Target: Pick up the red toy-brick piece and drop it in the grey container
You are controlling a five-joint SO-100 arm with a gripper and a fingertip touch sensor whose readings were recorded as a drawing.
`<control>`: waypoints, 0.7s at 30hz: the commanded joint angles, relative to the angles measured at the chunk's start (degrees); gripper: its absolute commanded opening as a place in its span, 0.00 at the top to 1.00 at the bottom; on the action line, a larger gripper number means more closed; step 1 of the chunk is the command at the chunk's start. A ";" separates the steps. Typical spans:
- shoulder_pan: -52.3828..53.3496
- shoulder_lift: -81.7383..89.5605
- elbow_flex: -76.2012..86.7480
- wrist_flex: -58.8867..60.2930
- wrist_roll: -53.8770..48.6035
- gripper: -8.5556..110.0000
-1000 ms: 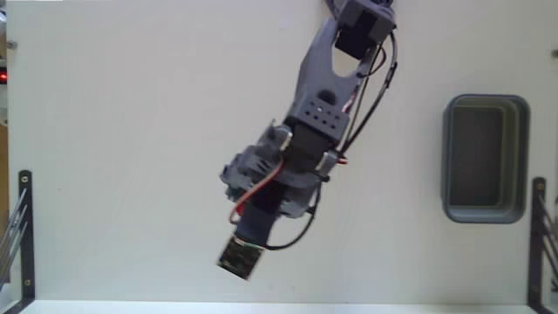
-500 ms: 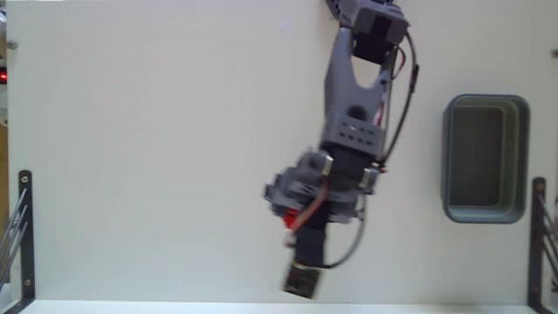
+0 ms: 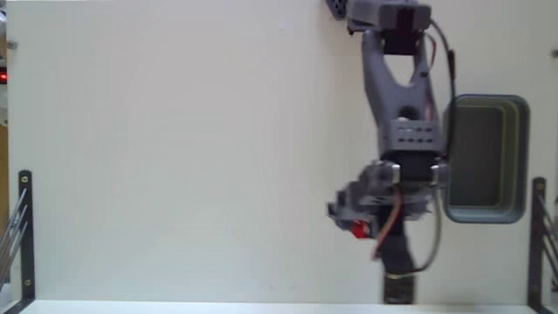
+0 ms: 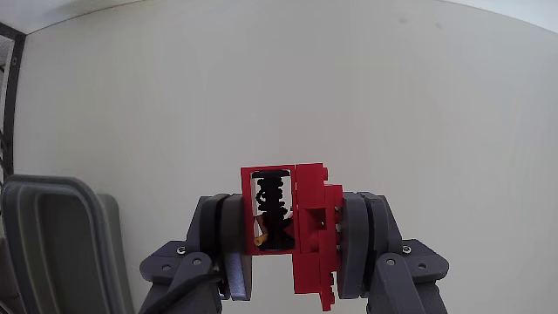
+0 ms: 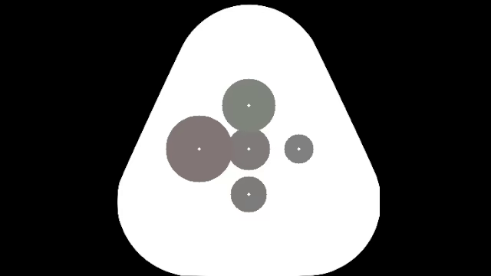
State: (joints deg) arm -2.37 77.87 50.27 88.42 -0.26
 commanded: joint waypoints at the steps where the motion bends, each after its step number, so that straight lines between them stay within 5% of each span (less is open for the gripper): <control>1: -4.76 6.30 1.49 -1.56 0.26 0.47; 21: -25.02 12.28 10.95 -5.01 0.26 0.47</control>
State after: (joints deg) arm -24.52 84.38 60.38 84.55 -0.18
